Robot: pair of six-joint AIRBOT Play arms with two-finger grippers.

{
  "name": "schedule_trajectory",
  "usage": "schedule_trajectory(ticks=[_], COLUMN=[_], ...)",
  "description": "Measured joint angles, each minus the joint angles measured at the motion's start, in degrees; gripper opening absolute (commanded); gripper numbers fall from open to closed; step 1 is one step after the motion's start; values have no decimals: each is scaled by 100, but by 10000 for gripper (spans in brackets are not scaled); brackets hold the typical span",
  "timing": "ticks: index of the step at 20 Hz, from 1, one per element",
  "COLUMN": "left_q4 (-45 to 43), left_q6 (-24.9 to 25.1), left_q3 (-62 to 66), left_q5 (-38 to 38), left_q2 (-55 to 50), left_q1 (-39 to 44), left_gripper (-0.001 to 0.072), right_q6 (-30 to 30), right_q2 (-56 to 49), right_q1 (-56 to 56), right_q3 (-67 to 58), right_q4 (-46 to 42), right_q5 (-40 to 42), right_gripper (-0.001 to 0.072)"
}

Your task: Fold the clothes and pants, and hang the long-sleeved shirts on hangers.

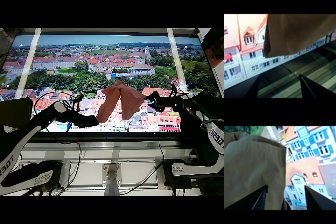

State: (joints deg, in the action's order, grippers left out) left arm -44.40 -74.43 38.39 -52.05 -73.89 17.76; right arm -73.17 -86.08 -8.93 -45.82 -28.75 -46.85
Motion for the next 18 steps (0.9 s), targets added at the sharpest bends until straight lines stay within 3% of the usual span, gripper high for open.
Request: schedule_trajectory(ticks=[3,5,6,10,12,18], left_q4=[345,595,702,1189,1355,1578], left_q6=[-44,-61,-61,-76,-50,120], left_q3=[2,2,2,0,0,0], left_q5=[385,651,730,964,962,988], left_q2=[-155,-234,-271,-428,-472,-509], left_q1=[28,33,37,44,48,48], left_gripper=[537,461,460,8,11,10], right_q6=[-63,-85,-96,-107,-111,-116], right_q2=[-9,-20,-20,-31,-39,-37], right_q1=[96,205,264,411,439,463], right_q3=[-2,-7,-15,-96,-120,-149], right_q4=[15,28,31,11,-13,26], right_q5=[96,227,321,673,804,964], right_gripper=[529,528,527,487,369,369])
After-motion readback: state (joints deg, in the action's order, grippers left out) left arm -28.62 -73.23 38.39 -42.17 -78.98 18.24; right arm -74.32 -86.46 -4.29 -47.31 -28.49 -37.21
